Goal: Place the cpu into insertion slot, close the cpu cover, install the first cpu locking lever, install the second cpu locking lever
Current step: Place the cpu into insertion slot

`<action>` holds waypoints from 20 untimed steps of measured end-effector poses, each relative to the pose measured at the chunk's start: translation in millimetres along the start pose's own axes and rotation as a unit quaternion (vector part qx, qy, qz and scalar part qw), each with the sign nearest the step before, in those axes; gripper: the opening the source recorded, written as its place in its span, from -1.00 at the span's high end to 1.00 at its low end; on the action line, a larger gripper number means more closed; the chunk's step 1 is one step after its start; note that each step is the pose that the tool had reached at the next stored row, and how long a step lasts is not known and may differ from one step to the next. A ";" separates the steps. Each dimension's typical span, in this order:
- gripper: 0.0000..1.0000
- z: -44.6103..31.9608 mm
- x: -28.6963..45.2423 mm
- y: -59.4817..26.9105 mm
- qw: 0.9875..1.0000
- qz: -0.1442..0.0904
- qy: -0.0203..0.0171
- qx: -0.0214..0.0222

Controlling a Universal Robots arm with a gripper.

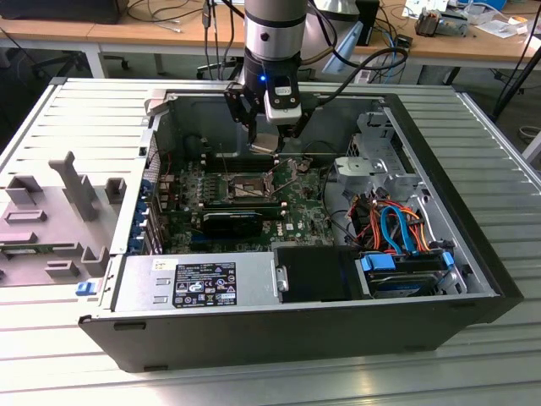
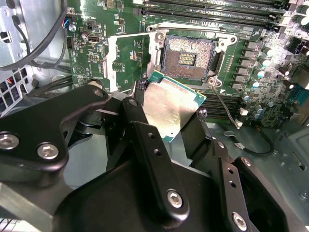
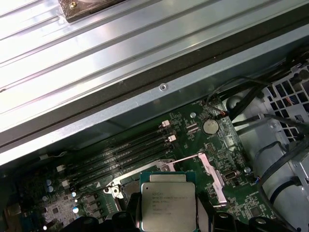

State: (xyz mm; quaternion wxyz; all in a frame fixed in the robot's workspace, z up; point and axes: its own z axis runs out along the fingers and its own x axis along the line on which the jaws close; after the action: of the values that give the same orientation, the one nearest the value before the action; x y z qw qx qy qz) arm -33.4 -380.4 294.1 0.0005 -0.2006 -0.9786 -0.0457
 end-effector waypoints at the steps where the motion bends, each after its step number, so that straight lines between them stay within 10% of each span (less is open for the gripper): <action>1: -0.09 0.0 0.0 0.0 1.000 0.000 0.000 0.000; 20: -0.09 0.2 0.0 0.0 1.000 0.005 0.000 0.000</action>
State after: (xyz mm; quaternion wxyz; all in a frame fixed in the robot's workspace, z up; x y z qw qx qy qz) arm -33.4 -380.4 293.9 0.0003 -0.2052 -0.9777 -0.0458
